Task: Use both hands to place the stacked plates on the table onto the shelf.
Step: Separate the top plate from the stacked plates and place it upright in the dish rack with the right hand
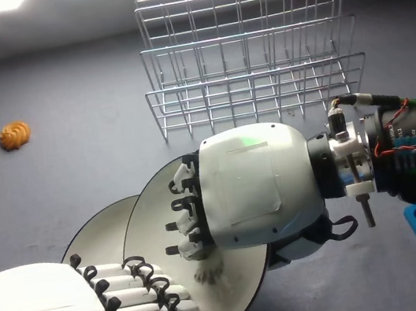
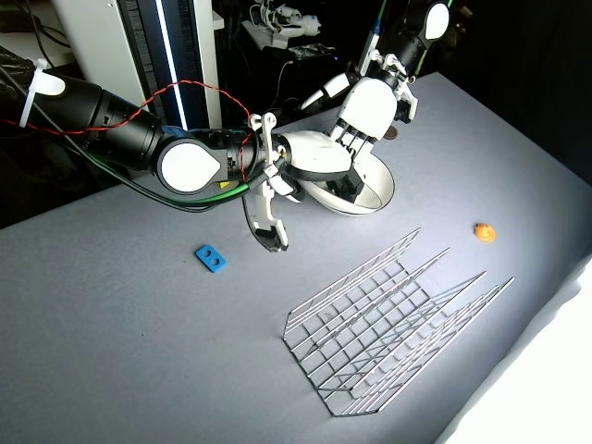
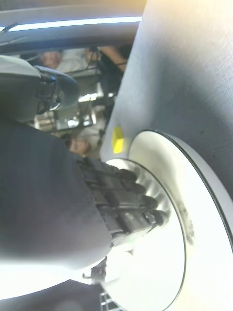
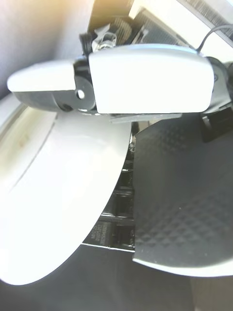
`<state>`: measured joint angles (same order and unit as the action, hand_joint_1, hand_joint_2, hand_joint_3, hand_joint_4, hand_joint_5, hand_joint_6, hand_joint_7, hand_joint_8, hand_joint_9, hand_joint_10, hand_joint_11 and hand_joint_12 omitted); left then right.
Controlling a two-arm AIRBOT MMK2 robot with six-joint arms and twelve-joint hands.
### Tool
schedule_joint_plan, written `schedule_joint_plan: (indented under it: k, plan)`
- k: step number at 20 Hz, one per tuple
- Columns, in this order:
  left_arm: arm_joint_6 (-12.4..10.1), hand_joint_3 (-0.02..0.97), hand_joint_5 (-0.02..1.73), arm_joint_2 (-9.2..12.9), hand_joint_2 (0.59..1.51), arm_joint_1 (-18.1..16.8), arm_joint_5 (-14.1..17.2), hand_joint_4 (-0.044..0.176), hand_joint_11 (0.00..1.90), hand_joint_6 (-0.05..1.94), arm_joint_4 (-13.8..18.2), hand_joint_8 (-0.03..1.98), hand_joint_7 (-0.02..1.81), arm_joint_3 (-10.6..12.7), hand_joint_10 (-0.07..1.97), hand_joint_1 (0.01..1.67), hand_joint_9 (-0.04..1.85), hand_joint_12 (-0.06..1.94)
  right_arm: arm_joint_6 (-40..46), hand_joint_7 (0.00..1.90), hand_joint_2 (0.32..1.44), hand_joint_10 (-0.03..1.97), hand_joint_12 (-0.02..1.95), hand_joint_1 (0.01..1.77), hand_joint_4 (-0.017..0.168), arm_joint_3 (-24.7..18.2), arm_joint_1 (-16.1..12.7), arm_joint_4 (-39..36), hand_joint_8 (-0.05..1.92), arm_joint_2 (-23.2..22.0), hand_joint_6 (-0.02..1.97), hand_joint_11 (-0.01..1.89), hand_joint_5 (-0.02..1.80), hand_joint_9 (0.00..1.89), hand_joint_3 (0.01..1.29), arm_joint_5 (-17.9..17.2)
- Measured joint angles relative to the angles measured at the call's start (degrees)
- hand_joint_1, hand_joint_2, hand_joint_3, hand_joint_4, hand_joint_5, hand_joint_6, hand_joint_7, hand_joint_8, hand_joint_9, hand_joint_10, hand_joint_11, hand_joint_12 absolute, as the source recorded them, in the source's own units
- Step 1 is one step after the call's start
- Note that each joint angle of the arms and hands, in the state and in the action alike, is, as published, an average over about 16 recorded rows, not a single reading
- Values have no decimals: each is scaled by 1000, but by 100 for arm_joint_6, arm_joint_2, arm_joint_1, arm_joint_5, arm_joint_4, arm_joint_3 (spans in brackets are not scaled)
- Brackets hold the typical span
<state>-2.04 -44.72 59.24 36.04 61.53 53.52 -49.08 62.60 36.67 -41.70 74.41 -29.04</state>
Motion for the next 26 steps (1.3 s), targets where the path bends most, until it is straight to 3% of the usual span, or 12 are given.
schedule_joint_plan:
  k: [8, 18, 26]
  plan:
    - [-19, 4, 27, 149, 1135, -170, 186, 0, 14, 5, -105, -7, 11, 215, 12, 15, 11, -6, -3, 1007, 917, 3, 966, 1088, 2, -19, -11, 19, 511, 14, 591, 922, 883, 1220, 11, -171]
    - [-77, 4, 41, 568, 1136, -531, 449, -5, 14, 14, -396, -3, 20, 616, 15, 15, 16, -6, 14, 1085, 920, -2, 983, 1122, 12, -303, -173, 55, 613, -170, 672, 906, 940, 1332, 12, -150]
    - [-89, 6, 45, 784, 1136, -687, 308, -4, 15, 15, -627, -2, 19, 920, 15, 16, 16, -6, 11, 1112, 943, -5, 1016, 1176, 24, -796, -479, 153, 719, -678, 787, 886, 977, 1361, 13, -14]
